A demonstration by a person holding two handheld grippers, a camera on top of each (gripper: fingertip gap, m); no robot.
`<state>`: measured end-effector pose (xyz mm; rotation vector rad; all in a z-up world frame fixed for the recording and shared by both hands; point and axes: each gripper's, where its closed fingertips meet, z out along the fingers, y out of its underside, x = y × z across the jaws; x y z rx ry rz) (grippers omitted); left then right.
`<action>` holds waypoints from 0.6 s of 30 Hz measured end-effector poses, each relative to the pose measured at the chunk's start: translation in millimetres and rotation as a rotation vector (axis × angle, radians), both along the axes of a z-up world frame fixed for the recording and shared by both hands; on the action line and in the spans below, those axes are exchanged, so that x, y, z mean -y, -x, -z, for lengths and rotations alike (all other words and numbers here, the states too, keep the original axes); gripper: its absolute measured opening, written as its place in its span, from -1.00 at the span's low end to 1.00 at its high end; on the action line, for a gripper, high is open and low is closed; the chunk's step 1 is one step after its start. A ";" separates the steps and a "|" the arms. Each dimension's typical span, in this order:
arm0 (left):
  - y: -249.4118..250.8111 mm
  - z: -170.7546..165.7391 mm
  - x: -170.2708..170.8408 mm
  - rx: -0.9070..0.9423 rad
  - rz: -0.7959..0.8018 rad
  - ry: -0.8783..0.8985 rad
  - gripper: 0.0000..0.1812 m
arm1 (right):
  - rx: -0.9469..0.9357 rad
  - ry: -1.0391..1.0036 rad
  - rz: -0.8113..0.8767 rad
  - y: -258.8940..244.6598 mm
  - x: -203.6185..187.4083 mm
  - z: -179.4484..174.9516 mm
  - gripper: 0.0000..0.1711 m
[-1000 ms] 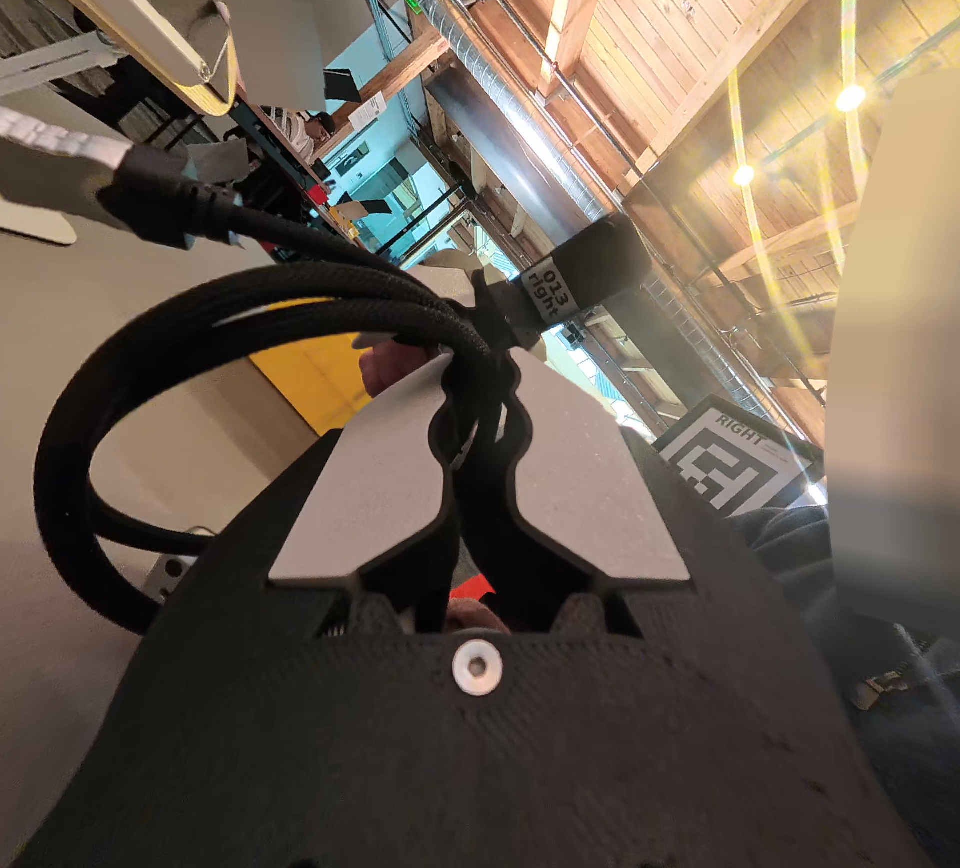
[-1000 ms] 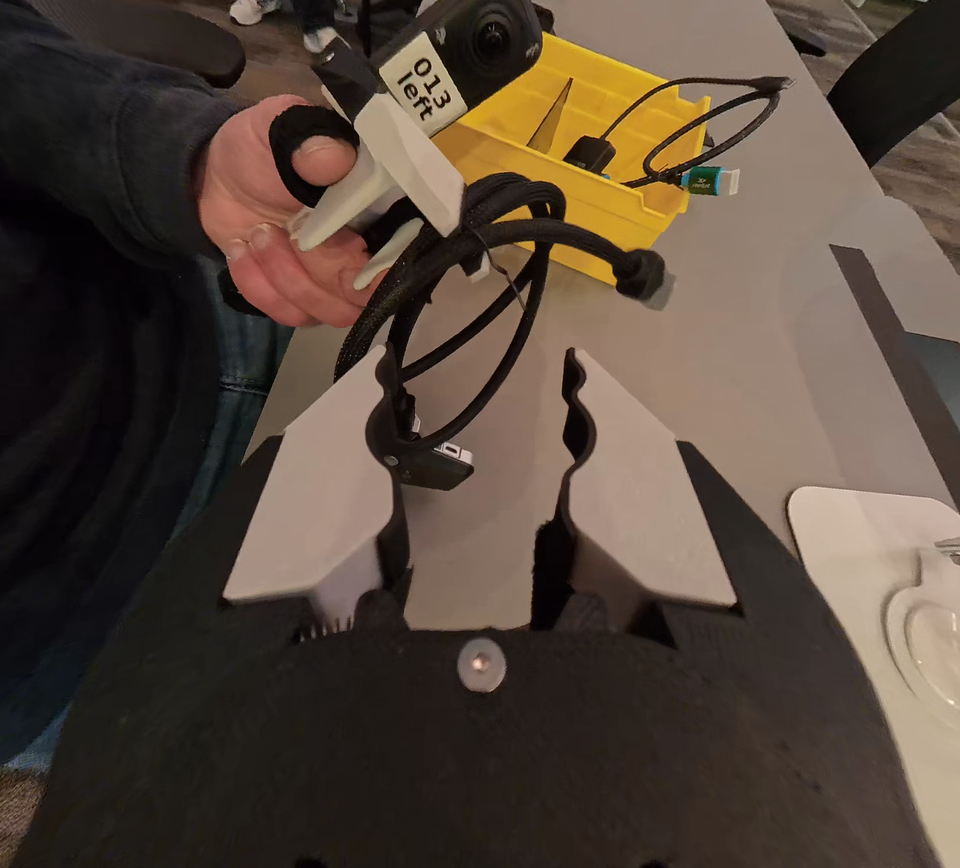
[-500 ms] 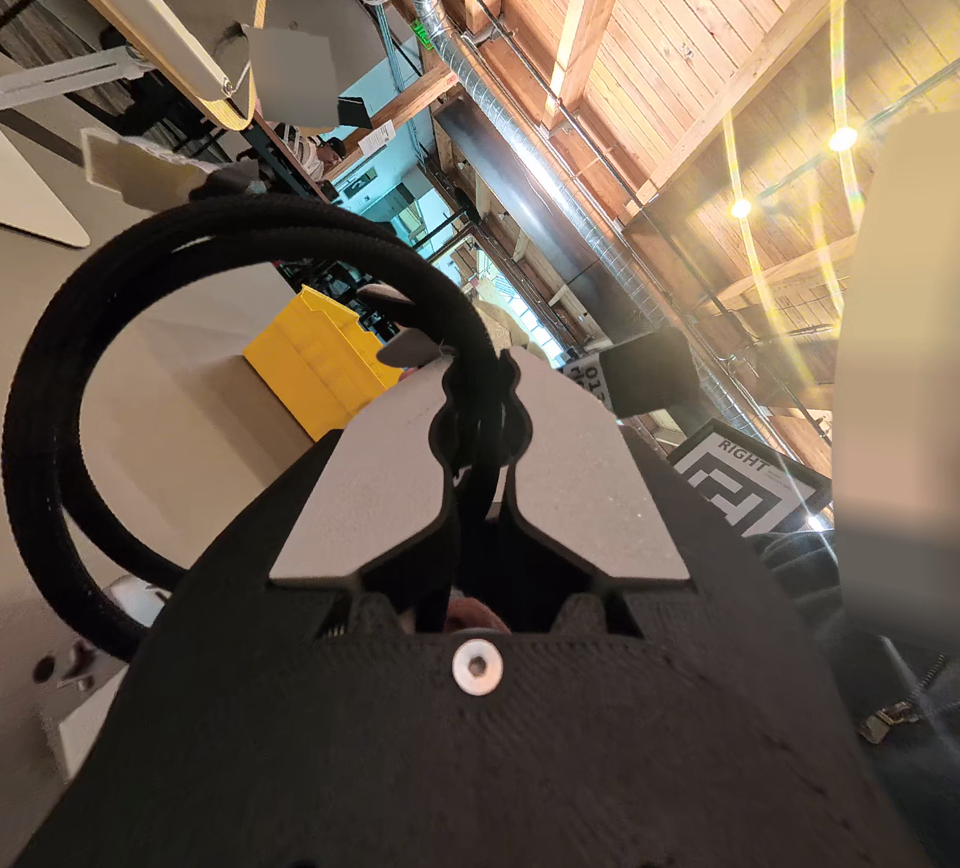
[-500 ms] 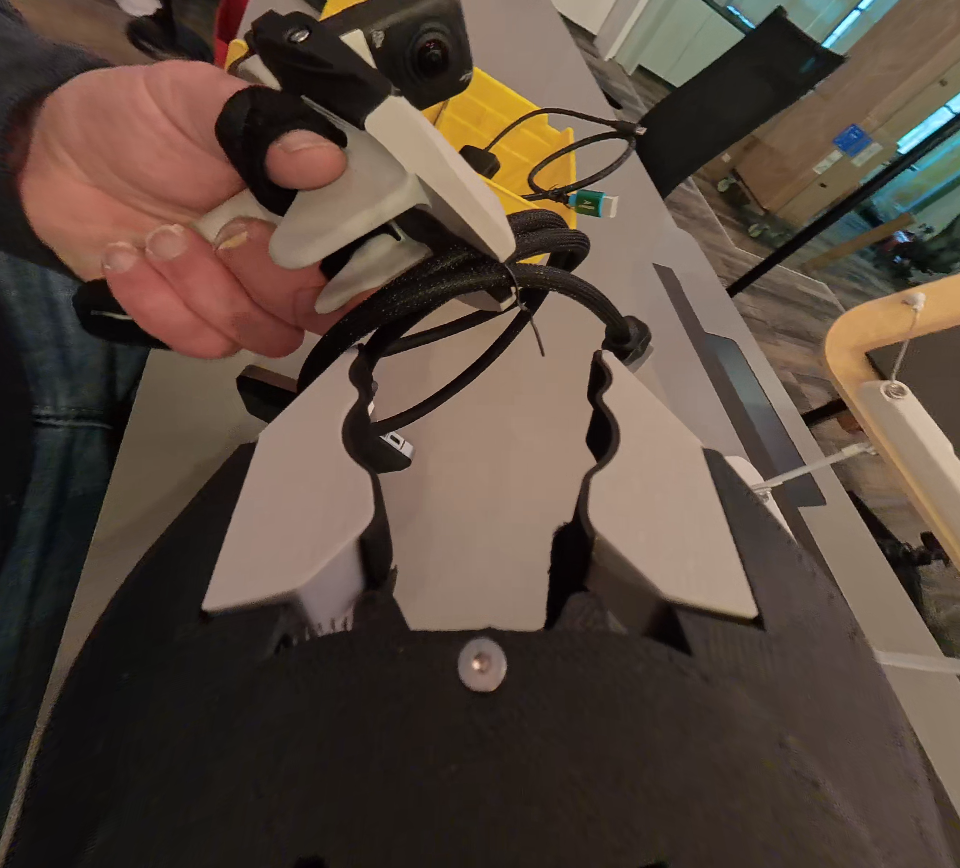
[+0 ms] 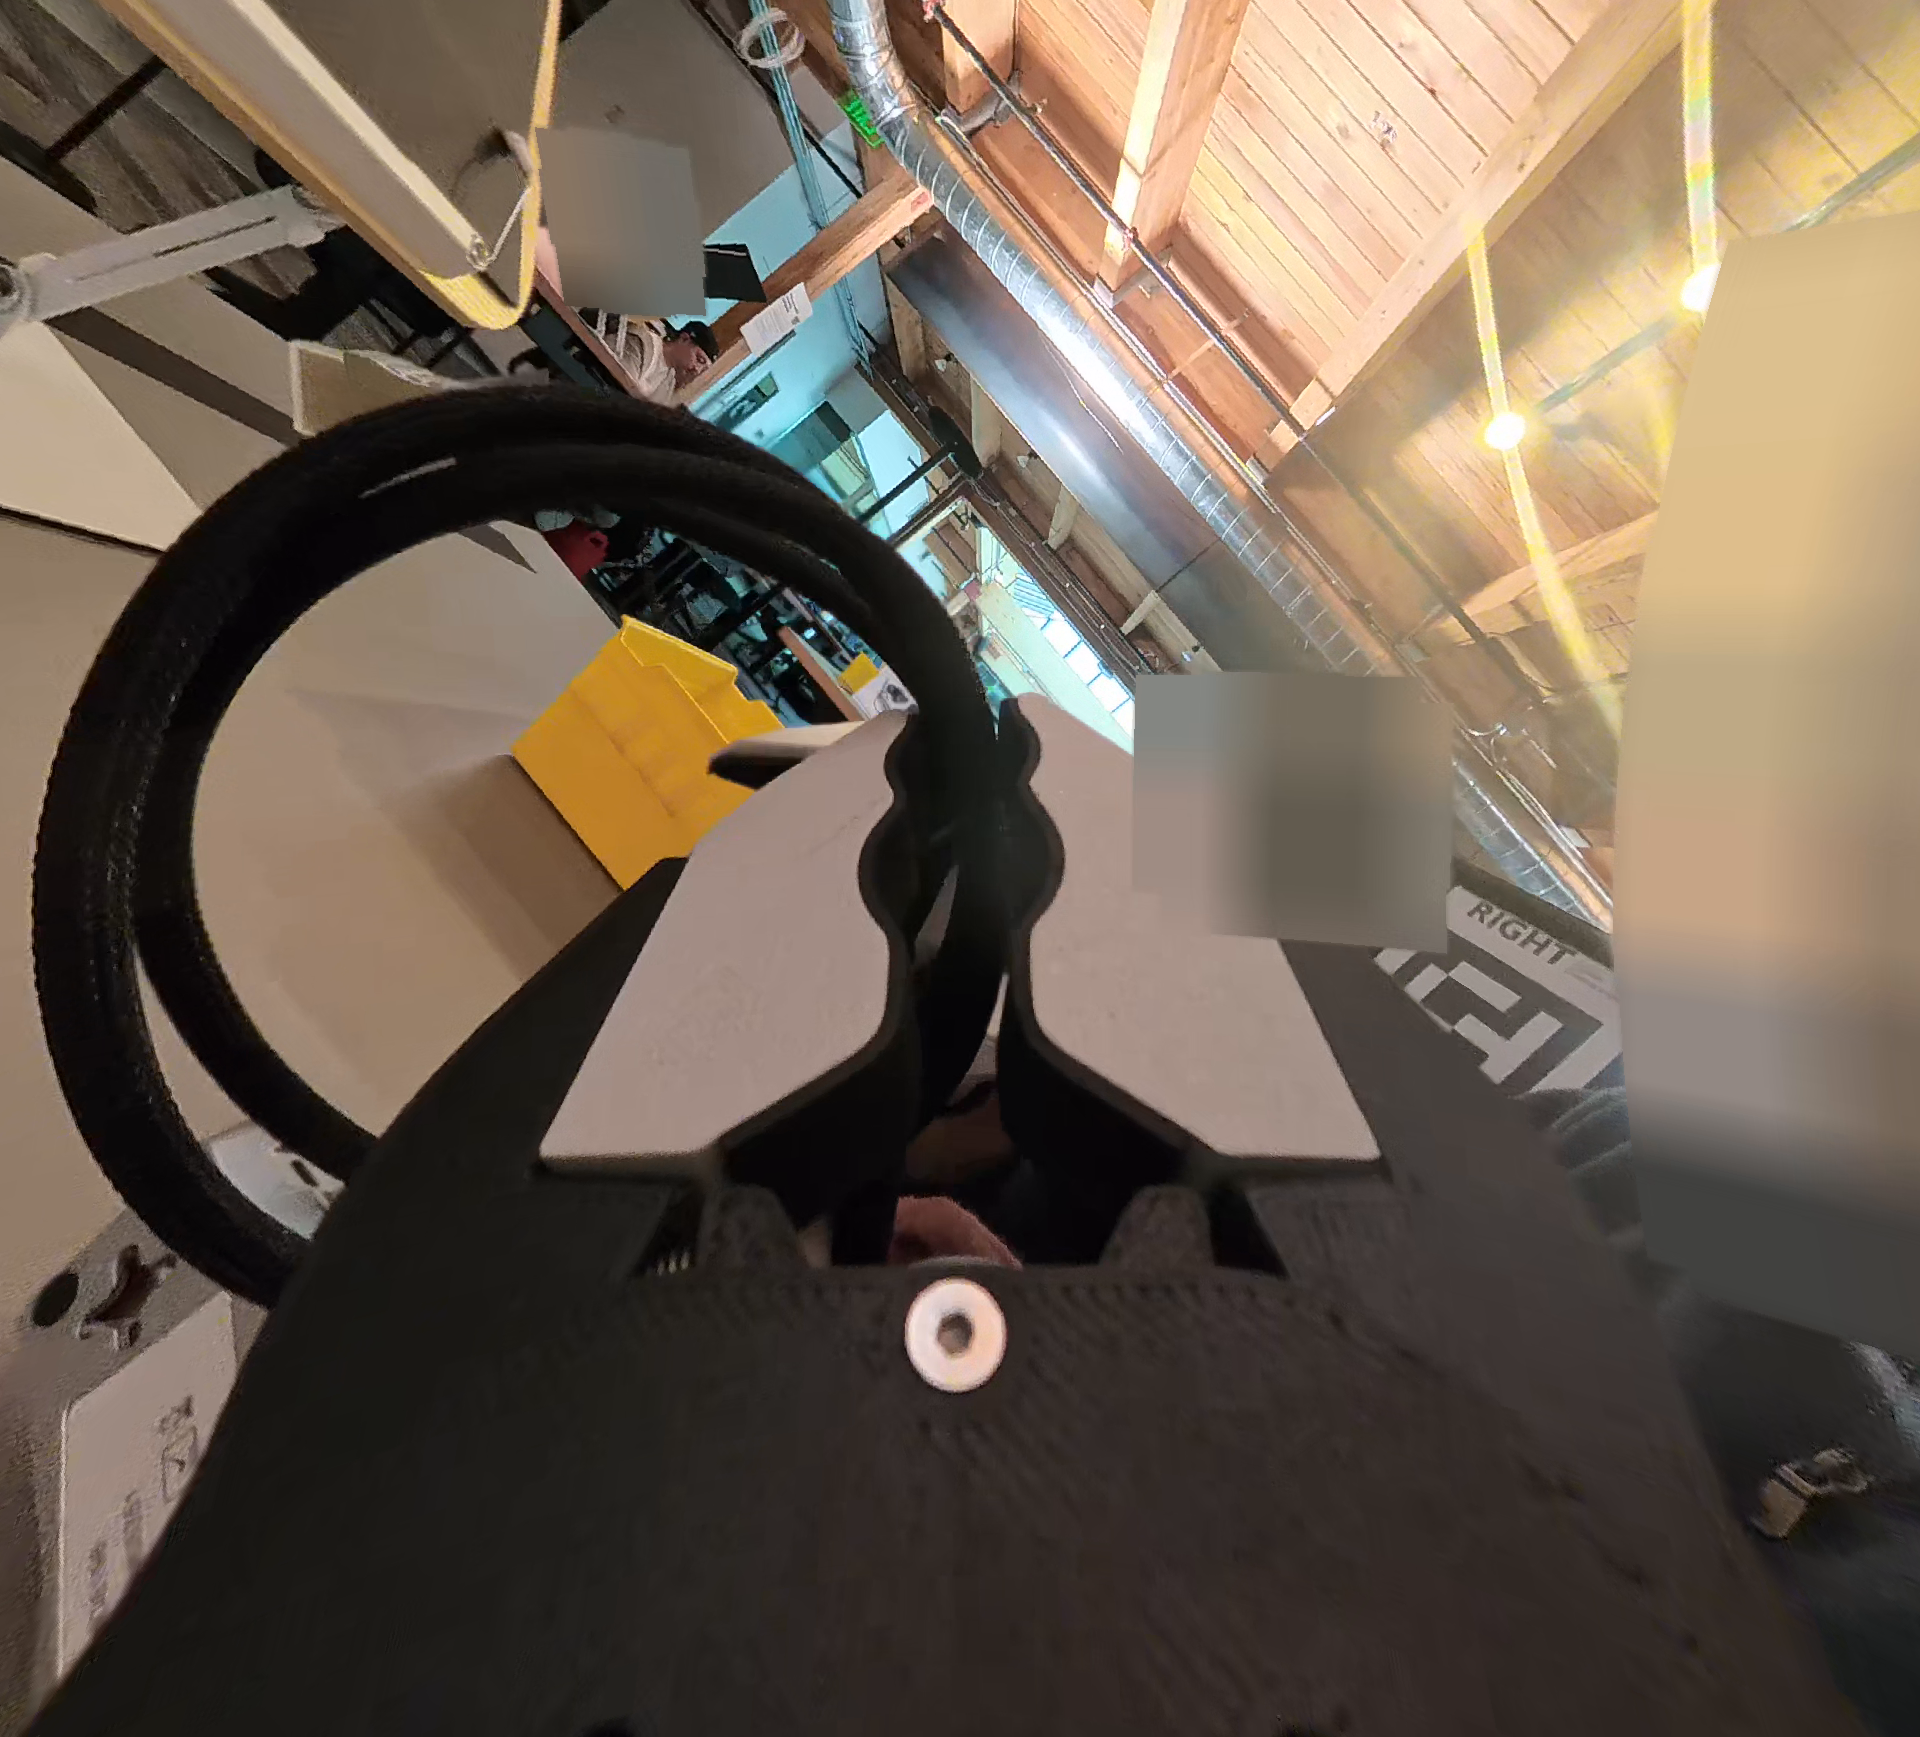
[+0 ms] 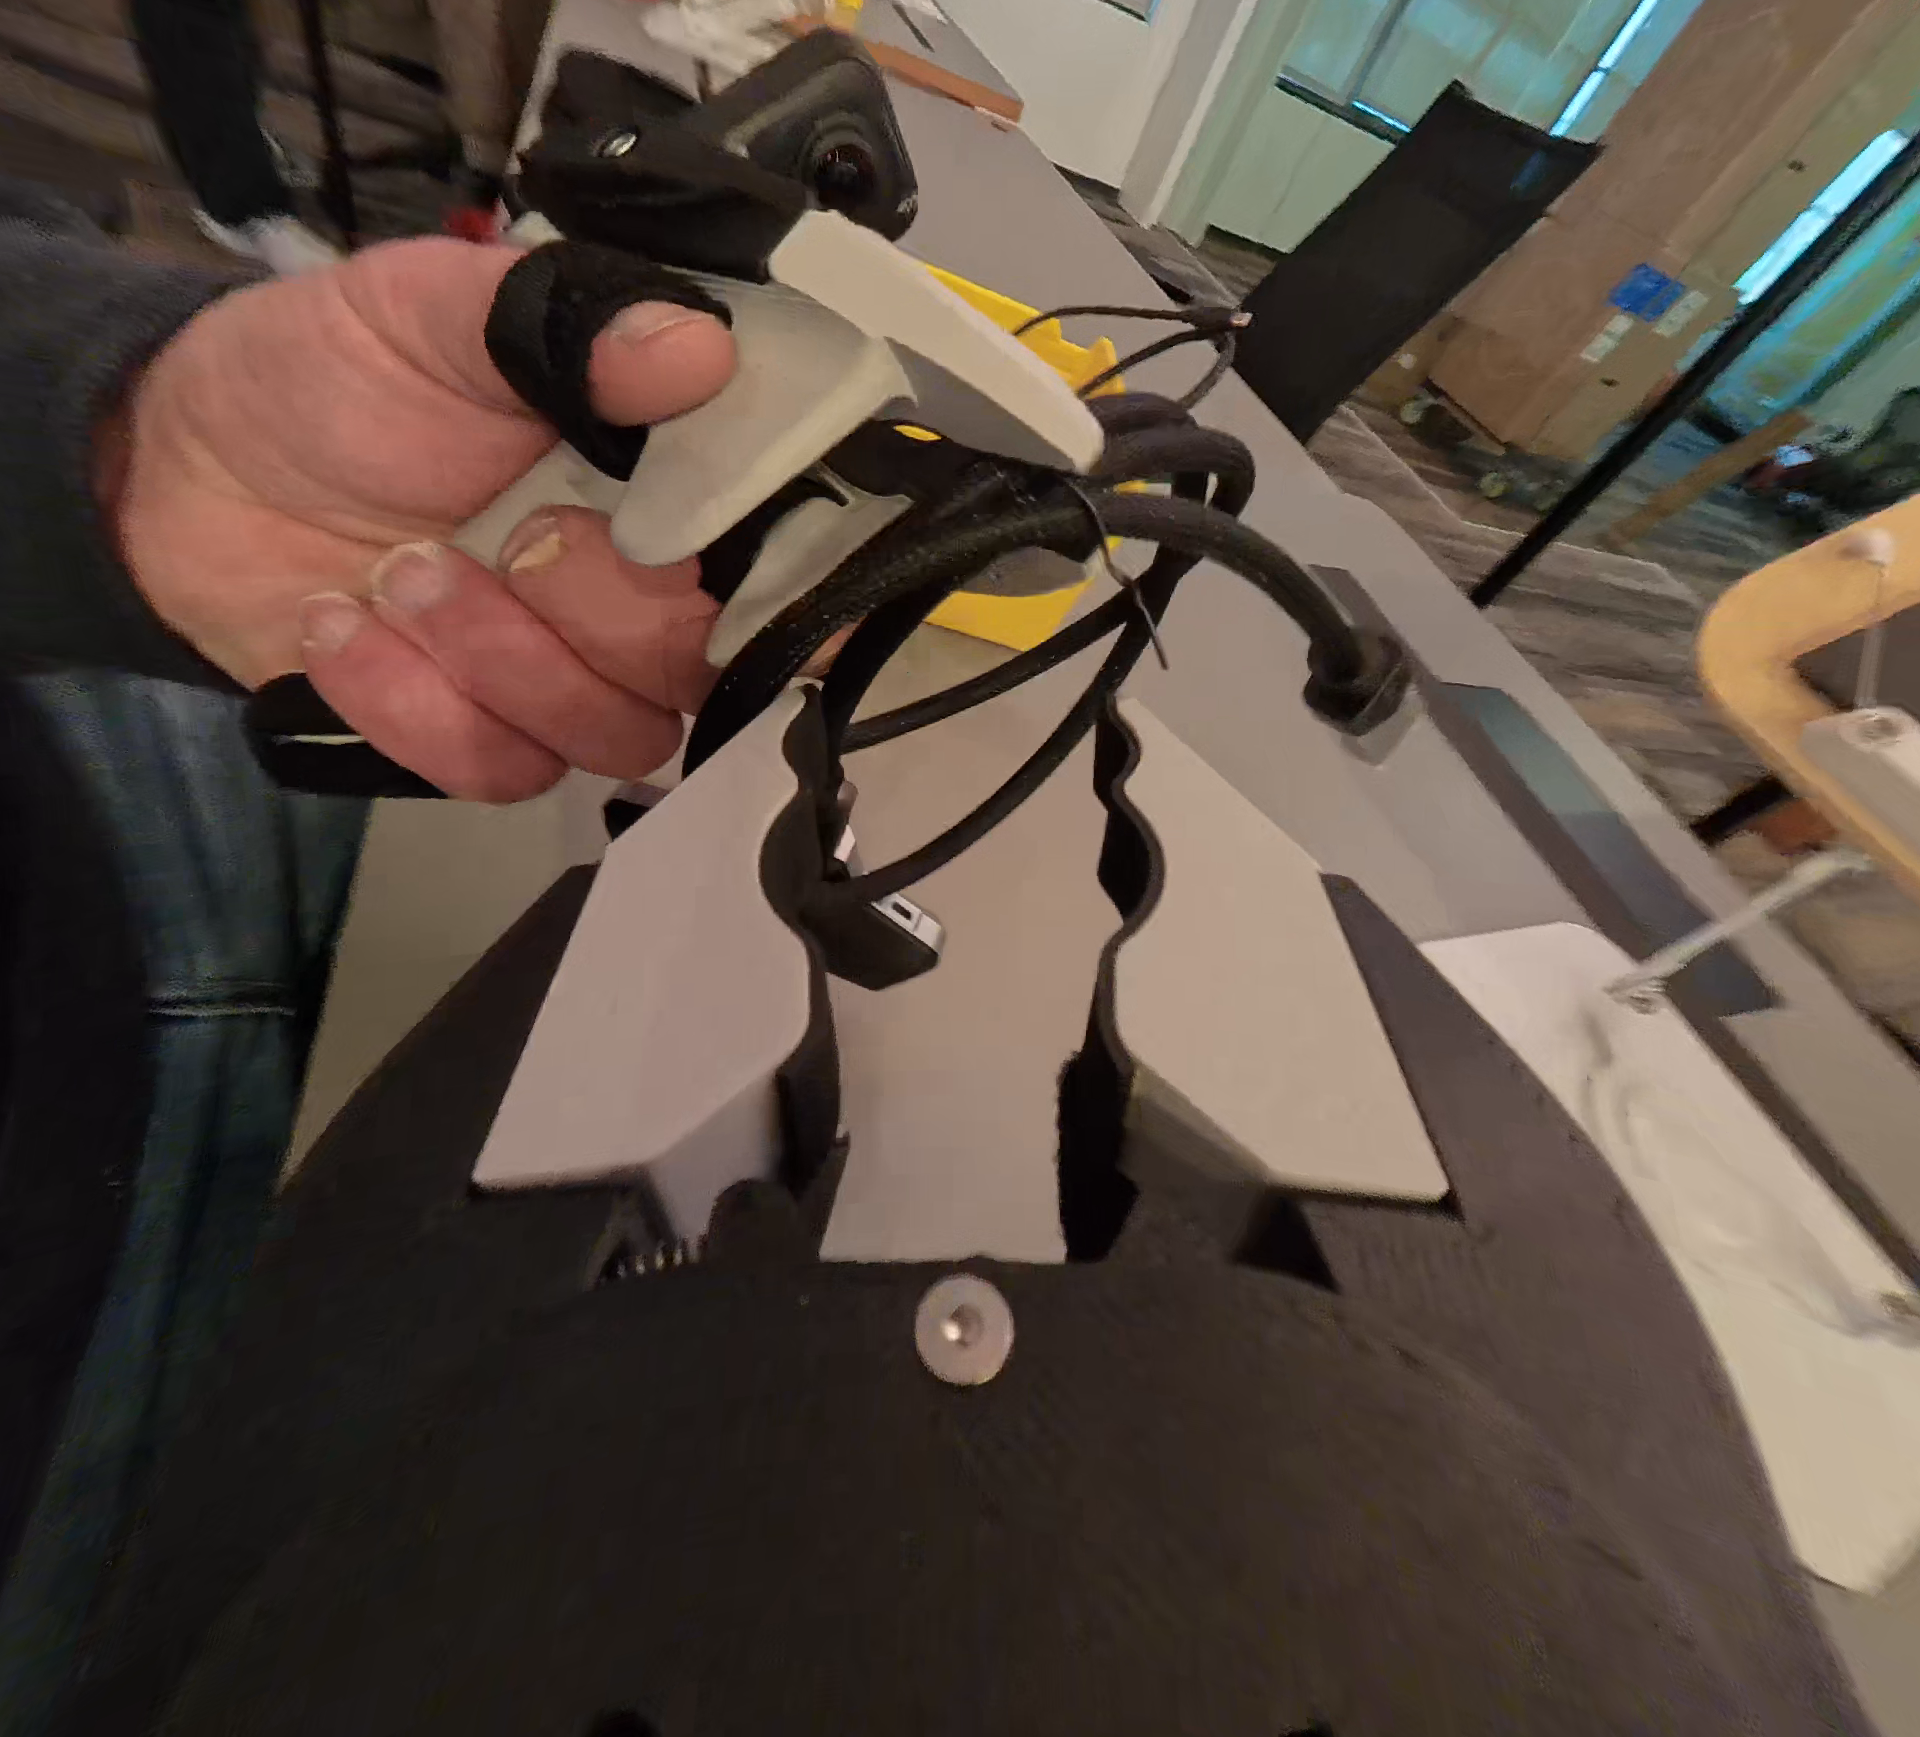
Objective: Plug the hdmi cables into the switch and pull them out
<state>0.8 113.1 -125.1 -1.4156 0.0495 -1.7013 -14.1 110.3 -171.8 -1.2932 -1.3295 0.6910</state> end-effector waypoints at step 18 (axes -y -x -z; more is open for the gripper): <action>-2.9 -19.7 13.6 0.007 0.109 -0.072 -0.87 | -0.054 -0.145 0.008 -1.0 8.8 -24.1 -0.38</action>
